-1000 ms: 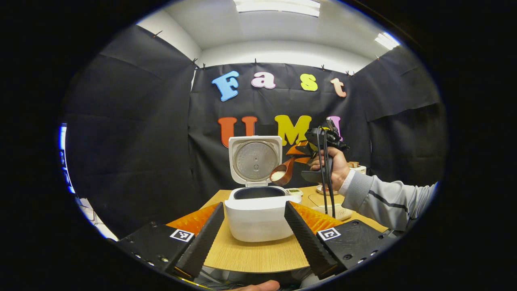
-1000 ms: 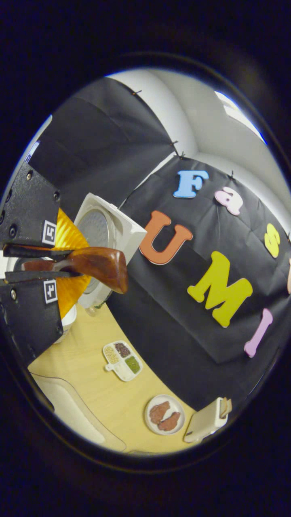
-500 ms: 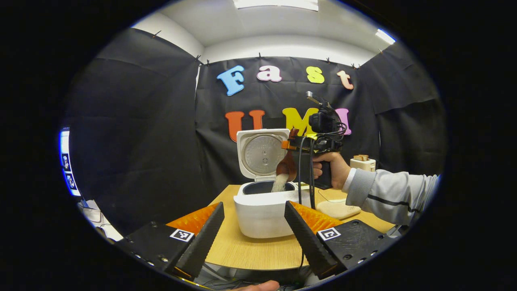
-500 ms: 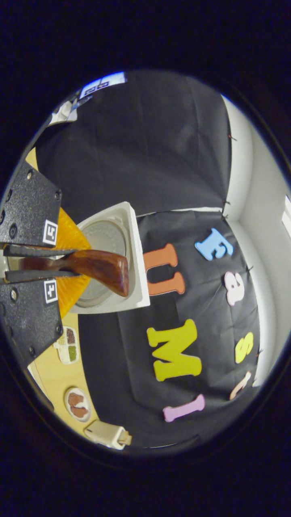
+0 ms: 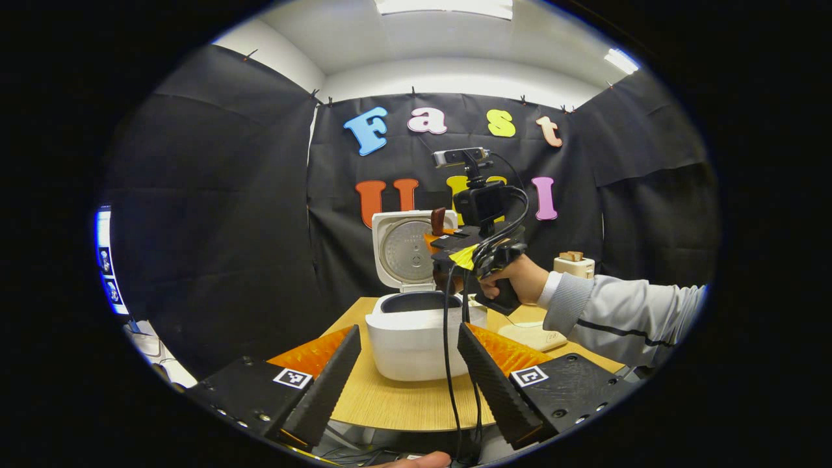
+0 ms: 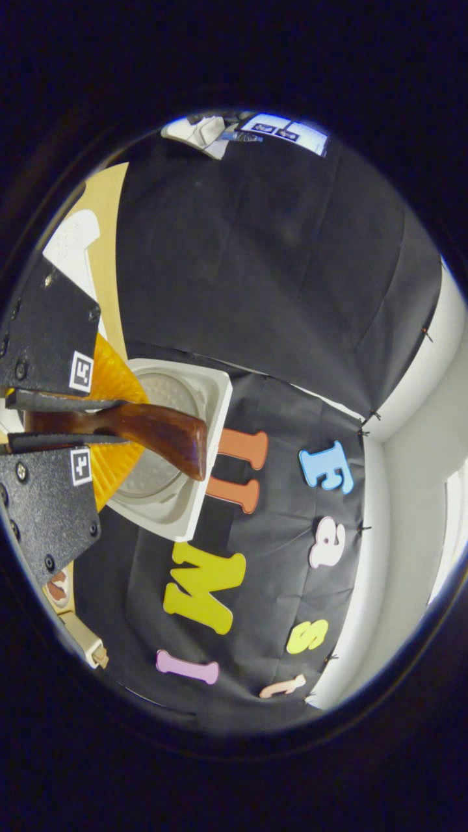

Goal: Close the left gripper, press the button to open the rice cooker; take a wooden spoon from the chopstick holder with the right hand, scoop a spoonful of rice and pour it into the rice cooker, then put the wooden spoon back into the chopstick holder.

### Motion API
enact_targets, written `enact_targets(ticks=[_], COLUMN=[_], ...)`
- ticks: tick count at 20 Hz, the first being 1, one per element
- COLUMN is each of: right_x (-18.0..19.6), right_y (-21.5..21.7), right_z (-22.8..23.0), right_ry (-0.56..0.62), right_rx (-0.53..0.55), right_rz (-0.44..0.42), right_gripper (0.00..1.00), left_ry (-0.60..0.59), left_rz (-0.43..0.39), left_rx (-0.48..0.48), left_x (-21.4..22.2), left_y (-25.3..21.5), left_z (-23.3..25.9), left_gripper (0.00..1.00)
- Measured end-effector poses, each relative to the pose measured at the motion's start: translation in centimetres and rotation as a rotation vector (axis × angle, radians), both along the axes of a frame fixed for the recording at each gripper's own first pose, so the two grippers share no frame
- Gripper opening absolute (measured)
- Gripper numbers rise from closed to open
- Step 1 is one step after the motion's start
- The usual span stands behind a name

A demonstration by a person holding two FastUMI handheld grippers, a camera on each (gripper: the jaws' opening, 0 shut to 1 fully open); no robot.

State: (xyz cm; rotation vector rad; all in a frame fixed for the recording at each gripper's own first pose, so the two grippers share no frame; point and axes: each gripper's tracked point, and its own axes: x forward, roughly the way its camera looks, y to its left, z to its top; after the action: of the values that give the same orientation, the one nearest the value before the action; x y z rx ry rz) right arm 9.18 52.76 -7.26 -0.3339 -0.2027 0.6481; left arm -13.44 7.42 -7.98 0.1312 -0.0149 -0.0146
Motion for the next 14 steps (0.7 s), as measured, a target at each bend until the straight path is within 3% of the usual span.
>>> enact_targets(ticks=[6,14], right_x=[0.5,1.0], right_y=[-5.6,-17.4], right_z=[1.2,2.6], right_ry=[0.050,0.100], right_rx=[0.069,0.154], right_rz=[-0.023,-0.083], right_gripper=[0.18,0.18], left_ry=[-0.047,-0.043], left_rz=[0.030,0.013], left_rx=[-0.005,-0.024], left_x=[-0.1,1.9], left_y=[-0.7,-4.7], left_z=[1.2,0.6], left_gripper=[0.95,0.95])
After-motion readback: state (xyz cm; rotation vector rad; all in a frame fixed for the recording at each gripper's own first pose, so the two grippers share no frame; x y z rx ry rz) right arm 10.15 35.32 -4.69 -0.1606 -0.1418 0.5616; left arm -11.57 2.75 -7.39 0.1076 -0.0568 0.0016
